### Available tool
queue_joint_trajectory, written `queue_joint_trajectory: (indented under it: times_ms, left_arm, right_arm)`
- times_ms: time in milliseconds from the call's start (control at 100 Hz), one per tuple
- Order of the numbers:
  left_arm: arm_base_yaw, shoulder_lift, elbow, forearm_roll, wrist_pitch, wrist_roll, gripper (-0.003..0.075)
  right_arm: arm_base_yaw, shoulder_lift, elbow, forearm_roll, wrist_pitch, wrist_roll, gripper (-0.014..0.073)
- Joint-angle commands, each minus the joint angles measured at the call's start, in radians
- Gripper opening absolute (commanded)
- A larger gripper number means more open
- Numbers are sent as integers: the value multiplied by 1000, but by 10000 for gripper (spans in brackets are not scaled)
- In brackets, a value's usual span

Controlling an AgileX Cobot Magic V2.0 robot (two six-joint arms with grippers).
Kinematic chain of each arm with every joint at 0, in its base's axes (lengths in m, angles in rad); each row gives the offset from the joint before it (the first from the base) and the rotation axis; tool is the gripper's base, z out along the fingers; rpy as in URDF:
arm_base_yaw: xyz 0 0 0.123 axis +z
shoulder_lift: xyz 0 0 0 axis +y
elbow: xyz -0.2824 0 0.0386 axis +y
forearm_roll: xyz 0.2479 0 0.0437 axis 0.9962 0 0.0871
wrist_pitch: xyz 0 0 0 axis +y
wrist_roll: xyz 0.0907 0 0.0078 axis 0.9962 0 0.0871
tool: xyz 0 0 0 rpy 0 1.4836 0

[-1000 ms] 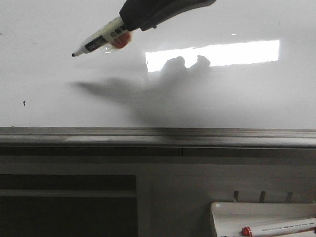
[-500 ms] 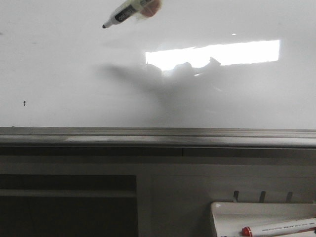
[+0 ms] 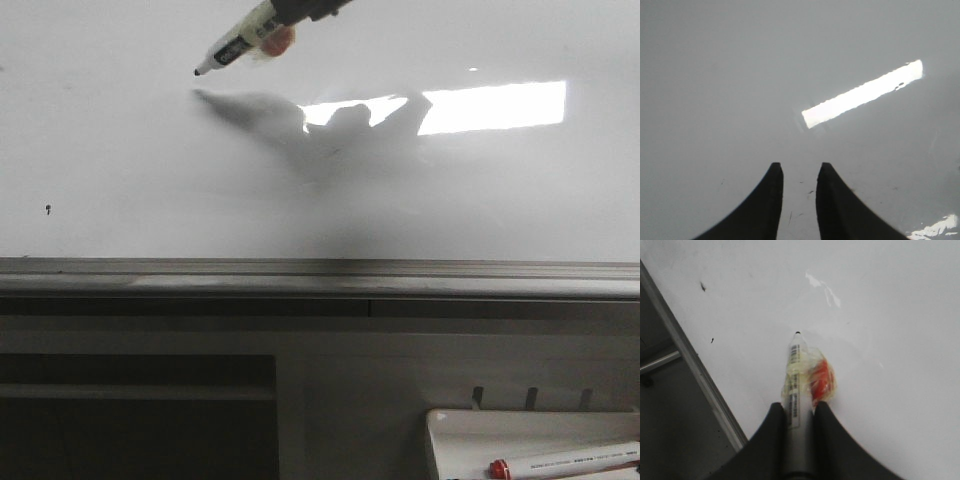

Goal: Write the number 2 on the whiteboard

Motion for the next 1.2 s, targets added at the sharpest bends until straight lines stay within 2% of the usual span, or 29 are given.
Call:
queue_joint_trajectory:
  times_ms: [0,190,360,500,610,810,920,1080,1190]
  left_arm:
    - [2,17,-33,-9,-77,-14,146]
    - [2,17,-33,17,-114,-10,133]
    - [0,17,-33,17,-122,-10,94]
    - [0,17,-33,17,-122,-10,64]
    - [0,17,-33,17,-122,-10,38]
    - [0,17,-33,17,-122,-10,-13]
    - [0,17,-33,17,-122,-10,-20]
    - [0,17,-33,17,-122,-10,-20]
    - [0,17,-33,17,-122,-10,-20]
  right_arm:
    - [-24,-6,-59,-4,-65,3,-69]
    - [-97,-11,-64,-4,-50,9,-69]
    - [-151,-79,-56,-4,31,17,-48]
    - [-156,-114,-21,-5,99,20,-48]
    - [-132,-112,18,30,129,27,-48]
    - [-18,-40,33,33,13,27,-48]
    - [33,34,-7,33,-1,27,-48]
    - [47,62,-32,35,-3,44,-48]
    - [17,34,-16,33,42,46,-48]
